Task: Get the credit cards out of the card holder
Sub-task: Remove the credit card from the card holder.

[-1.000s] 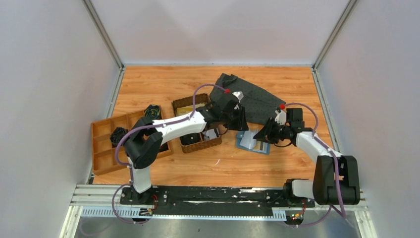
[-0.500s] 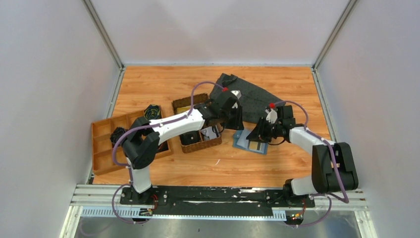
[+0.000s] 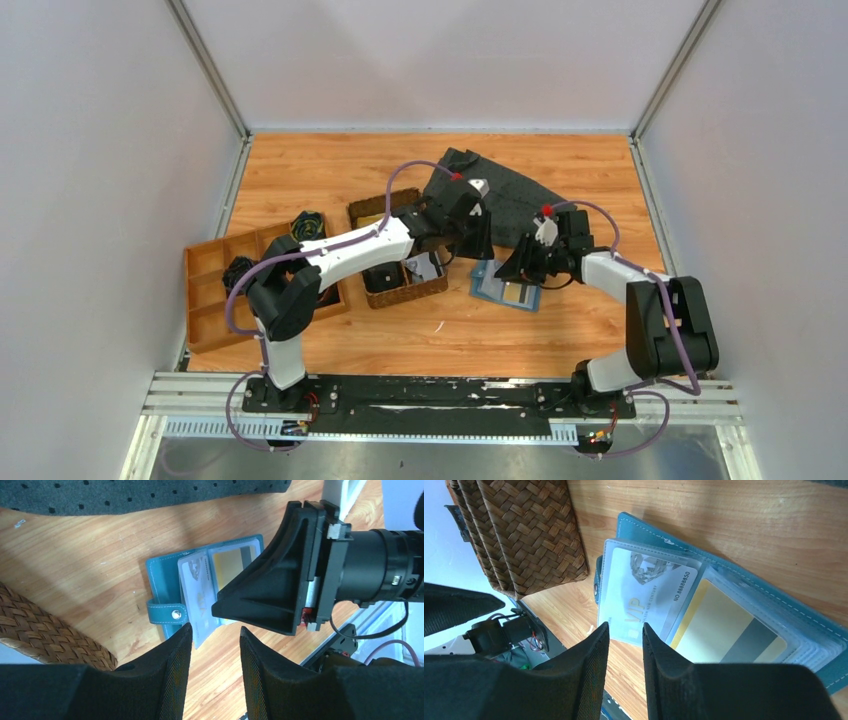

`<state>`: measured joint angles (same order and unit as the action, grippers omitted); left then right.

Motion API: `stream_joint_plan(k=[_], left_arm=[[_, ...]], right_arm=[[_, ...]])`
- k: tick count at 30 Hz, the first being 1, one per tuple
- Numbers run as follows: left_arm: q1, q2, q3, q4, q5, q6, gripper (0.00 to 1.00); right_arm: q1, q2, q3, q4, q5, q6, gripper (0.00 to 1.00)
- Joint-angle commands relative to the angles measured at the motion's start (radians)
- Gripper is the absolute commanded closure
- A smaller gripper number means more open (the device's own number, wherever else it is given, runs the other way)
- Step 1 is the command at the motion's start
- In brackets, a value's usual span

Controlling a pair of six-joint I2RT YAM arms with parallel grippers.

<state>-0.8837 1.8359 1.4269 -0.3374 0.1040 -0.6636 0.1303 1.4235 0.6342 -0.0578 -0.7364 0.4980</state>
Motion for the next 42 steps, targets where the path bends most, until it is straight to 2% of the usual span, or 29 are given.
stream_joint_plan(k=[1, 3, 6, 11, 15, 20, 24, 35, 42], left_arm=[[0.002, 0.007, 0.011, 0.024, 0.041, 0.005, 0.57], [-0.005, 0.023, 0.011, 0.051, 0.091, -0.004, 0.57], [-0.031, 0.059, 0.042, 0.064, 0.138, -0.004, 0.57], [-0.043, 0.114, 0.014, 0.206, 0.230, -0.068, 0.58], [-0.025, 0.195, 0.023, 0.211, 0.251, -0.087, 0.60], [-0.004, 0.217, -0.019, 0.191, 0.178, -0.074, 0.61], [0.000, 0.241, 0.000, 0.107, 0.129, -0.031, 0.60], [0.001, 0.274, -0.002, 0.084, 0.143, -0.018, 0.61], [-0.016, 0.158, -0.015, 0.085, 0.067, -0.009, 0.62]], right_arm=[[0.015, 0.012, 0.033, 0.010, -0.001, 0.019, 0.68], [0.011, -0.021, 0.022, -0.007, 0.056, 0.027, 0.73], [-0.010, -0.033, 0.007, -0.029, 0.092, 0.024, 0.74], [-0.026, 0.022, -0.013, -0.052, 0.099, 0.010, 0.77], [-0.030, 0.044, -0.029, -0.075, 0.163, 0.003, 0.78], [-0.065, 0.054, -0.053, -0.121, 0.214, -0.008, 0.79], [-0.089, 0.047, -0.072, -0.142, 0.229, -0.027, 0.79], [-0.110, -0.021, -0.069, -0.187, 0.220, -0.044, 0.77], [-0.111, -0.066, -0.051, -0.207, 0.231, -0.040, 0.76]])
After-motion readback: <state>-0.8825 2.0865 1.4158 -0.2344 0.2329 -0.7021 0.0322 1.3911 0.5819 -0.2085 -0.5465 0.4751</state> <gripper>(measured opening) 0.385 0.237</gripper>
